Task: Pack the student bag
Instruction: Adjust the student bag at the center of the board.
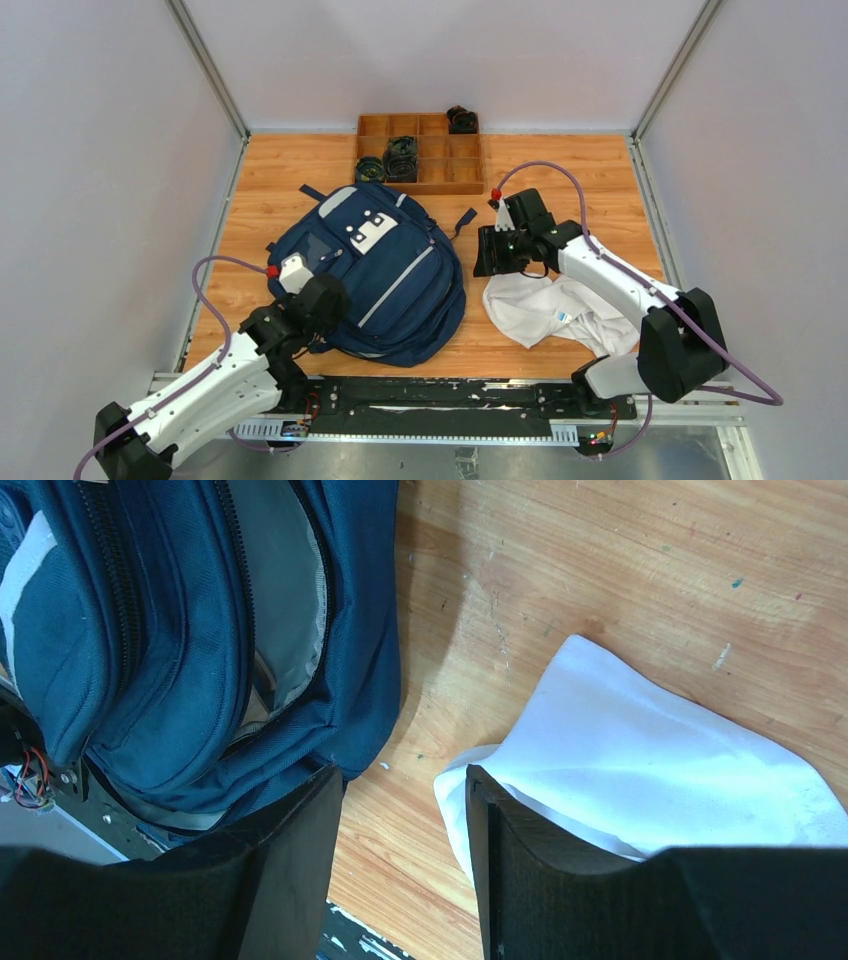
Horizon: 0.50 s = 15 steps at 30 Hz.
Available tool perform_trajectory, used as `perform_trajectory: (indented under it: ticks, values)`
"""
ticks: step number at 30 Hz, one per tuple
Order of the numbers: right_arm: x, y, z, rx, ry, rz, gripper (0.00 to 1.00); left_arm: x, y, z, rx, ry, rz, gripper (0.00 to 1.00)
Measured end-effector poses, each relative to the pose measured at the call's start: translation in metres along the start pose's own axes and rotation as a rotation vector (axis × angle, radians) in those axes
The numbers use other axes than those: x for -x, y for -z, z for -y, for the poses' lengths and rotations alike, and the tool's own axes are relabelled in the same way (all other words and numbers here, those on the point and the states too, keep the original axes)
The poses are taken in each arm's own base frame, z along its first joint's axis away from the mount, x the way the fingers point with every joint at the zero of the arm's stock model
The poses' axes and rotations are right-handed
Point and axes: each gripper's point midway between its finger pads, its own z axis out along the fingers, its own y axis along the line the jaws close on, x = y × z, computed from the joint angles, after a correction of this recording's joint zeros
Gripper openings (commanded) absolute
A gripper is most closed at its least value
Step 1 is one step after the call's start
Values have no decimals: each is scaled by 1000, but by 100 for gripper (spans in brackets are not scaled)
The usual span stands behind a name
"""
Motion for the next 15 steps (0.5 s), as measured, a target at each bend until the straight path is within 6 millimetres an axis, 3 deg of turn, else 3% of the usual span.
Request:
perform_trajectory:
  ticks: [2, 7, 12, 15]
  values:
    - [-2, -2, 0, 2, -4, -9, 52, -1, 0, 0, 4, 2, -5, 25]
    - [-7, -9, 2, 5, -16, -40, 52, -2, 1, 1, 2, 23, -12, 18]
    - [-9, -11, 2, 7, -20, -52, 52, -2, 5, -3, -5, 57, -12, 36]
    - [-9, -12, 1, 10, -21, -53, 51, -4, 8, -9, 6, 73, -16, 40]
